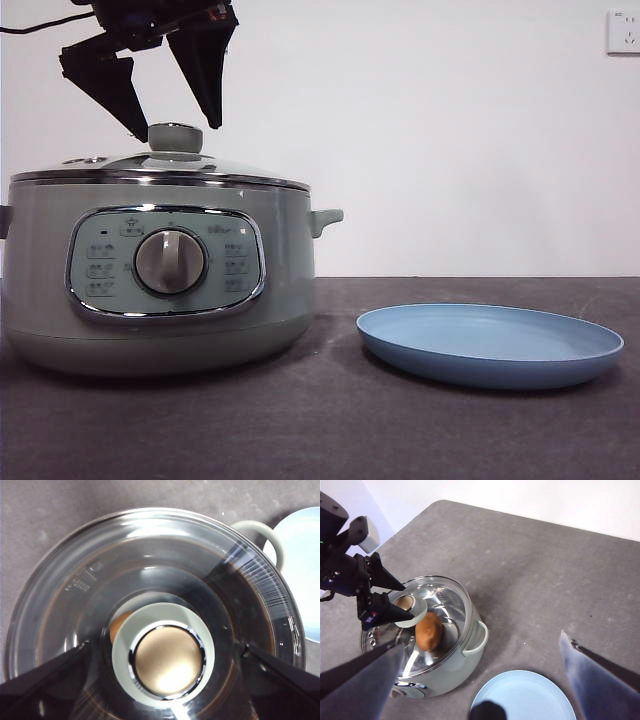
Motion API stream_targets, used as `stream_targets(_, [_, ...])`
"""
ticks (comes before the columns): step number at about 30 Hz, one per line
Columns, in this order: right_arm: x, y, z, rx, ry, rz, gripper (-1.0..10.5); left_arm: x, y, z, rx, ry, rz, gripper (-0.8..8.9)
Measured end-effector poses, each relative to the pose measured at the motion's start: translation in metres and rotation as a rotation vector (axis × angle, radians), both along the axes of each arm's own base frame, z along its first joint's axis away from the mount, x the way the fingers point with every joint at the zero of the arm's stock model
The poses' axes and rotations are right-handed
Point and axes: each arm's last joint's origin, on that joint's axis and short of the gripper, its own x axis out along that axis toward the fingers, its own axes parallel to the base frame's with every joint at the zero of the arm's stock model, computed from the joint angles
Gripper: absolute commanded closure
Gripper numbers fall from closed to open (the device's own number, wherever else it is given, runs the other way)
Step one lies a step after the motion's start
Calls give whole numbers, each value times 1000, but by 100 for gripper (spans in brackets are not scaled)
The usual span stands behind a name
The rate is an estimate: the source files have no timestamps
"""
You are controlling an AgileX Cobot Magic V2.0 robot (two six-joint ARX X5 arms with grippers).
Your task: Take the potato out from the steamer,put the potato on the plate,close the lid
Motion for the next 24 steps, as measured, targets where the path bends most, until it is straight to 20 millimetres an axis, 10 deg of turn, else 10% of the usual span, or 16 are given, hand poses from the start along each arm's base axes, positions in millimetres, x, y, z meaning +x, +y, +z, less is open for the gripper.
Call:
stream_targets(9, [0,0,0,0,-1,0,350,0,0,-2,17,15,-19,823])
stream_targets(24, [0,0,0,-2,-2,1,352,-1,0,-1,26,9,-44,822])
